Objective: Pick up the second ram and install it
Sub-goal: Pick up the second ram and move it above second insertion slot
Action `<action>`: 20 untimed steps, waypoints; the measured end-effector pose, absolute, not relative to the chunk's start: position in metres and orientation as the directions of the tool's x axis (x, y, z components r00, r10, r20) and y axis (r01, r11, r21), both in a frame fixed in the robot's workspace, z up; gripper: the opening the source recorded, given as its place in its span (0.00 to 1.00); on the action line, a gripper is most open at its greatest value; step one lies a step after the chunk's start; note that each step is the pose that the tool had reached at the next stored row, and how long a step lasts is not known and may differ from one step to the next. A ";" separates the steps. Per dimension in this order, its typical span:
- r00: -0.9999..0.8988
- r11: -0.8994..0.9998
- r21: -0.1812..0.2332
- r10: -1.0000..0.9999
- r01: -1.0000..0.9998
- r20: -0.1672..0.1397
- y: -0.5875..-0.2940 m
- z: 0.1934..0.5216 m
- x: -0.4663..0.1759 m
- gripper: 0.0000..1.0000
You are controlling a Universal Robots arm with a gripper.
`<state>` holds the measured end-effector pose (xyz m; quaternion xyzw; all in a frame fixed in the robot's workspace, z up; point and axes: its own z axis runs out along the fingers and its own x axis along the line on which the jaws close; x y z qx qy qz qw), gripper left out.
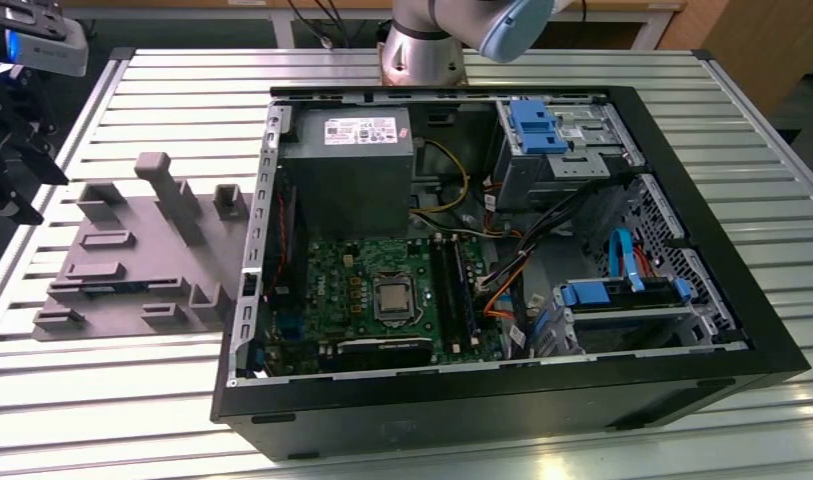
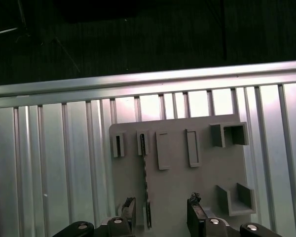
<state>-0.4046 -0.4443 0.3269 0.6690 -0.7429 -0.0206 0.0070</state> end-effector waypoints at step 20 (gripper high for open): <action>-0.105 0.104 0.040 -0.994 -0.994 -0.017 -0.444 0.320 -0.405 0.53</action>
